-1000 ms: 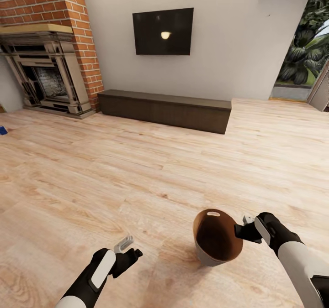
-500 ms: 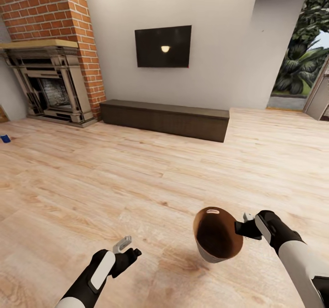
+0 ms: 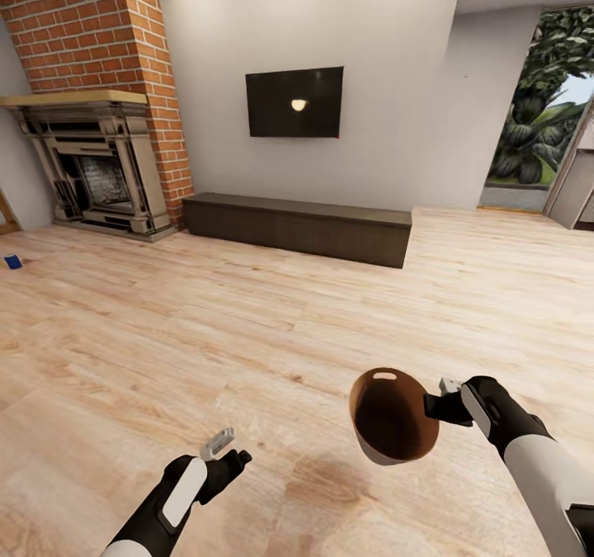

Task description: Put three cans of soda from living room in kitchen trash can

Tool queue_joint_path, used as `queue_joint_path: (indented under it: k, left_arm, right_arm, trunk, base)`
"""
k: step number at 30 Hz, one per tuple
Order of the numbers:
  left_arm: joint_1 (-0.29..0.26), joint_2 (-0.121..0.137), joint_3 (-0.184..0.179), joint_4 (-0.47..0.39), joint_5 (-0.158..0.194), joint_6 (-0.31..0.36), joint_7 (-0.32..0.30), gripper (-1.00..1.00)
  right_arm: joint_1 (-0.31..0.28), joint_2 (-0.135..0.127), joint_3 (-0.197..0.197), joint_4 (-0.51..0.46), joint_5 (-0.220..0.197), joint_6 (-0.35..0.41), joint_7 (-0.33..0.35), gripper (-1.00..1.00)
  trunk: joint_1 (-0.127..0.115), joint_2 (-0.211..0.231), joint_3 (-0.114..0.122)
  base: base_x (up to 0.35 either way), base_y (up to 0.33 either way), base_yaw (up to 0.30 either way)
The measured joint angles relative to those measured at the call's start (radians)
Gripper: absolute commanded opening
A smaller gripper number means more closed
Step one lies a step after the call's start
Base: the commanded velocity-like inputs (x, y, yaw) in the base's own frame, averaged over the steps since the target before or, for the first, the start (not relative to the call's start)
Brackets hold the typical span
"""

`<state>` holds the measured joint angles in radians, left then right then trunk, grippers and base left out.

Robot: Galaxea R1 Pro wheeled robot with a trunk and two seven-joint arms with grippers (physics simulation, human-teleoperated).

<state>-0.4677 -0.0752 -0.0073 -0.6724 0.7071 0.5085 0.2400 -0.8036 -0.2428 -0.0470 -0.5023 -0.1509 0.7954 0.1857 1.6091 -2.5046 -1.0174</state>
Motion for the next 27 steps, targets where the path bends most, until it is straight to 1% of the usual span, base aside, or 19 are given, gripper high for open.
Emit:
queue_joint_path:
  k: [3,6,9,11,18,21,22,24,25,26,27]
  left_arm:
    - [0.003,0.000,-0.004,0.001,-0.003,-0.003,-0.002,1.00]
    - [0.012,0.000,-0.008,0.002,-0.007,-0.018,0.002,1.00]
    - [0.015,0.000,-0.008,0.002,-0.007,-0.024,0.006,1.00]
    - [0.016,0.000,-0.008,0.002,-0.007,-0.025,0.007,1.00]
    - [0.018,0.000,-0.009,0.002,-0.008,-0.028,0.009,1.00]
    - [0.018,0.001,-0.004,0.002,-0.006,-0.028,0.008,1.00]
    - [0.019,0.001,-0.003,0.002,-0.006,-0.028,0.009,1.00]
    - [0.027,0.010,0.002,-0.003,-0.002,-0.029,0.007,1.00]
    - [0.036,0.021,0.007,-0.008,0.001,-0.029,0.006,1.00]
    - [0.041,0.027,0.012,-0.011,0.003,-0.029,0.005,1.00]
    - [0.051,0.035,0.033,-0.020,0.005,-0.029,0.003,1.00]
  right_arm:
    - [0.000,0.000,-0.002,-0.020,-0.010,0.005,0.000,-1.00]
    - [0.000,0.000,-0.002,-0.032,-0.017,0.009,0.000,-1.00]
    - [0.000,0.001,-0.001,-0.034,-0.004,0.009,0.000,-1.00]
    - [0.000,0.001,-0.001,-0.034,-0.004,0.009,0.000,-1.00]
    - [0.000,0.000,0.000,-0.036,-0.005,0.010,0.000,-1.00]
    - [0.000,0.000,0.001,-0.035,0.008,0.009,-0.001,-1.00]
    - [0.000,0.000,0.001,-0.036,0.005,0.009,-0.001,-1.00]
    - [0.000,0.000,0.001,-0.037,-0.006,0.010,0.000,-1.00]
    - [0.000,-0.001,0.001,-0.037,-0.009,0.011,0.000,-1.00]
    - [0.000,-0.001,0.001,-0.037,-0.007,0.011,0.000,-1.00]
    - [0.000,-0.002,0.002,-0.042,-0.002,0.011,0.000,-1.00]
  trunk:
    - [0.000,0.000,0.000]
    - [0.000,0.000,0.000]
    - [0.000,0.000,0.000]
    - [0.000,0.000,0.000]
    - [0.000,0.000,0.000]
    - [0.000,0.000,0.000]
    - [0.000,0.000,0.000]
    - [0.000,0.000,0.000]
    - [0.000,0.000,0.000]
    - [0.000,0.000,0.000]
    - [0.000,0.000,0.000]
  base:
    - [0.014,-0.003,0.000]
    - [-0.030,-0.135,0.000]
    - [-0.056,-0.228,0.002]
    - [-0.035,-0.275,0.063]
    - [-0.009,-0.307,0.214]
    - [-0.001,-0.132,0.288]
    - [0.000,-0.048,0.292]
    - [0.000,-0.032,0.293]
    - [0.000,-0.020,0.294]
    - [0.000,-0.013,0.294]
    - [0.000,-0.010,0.294]
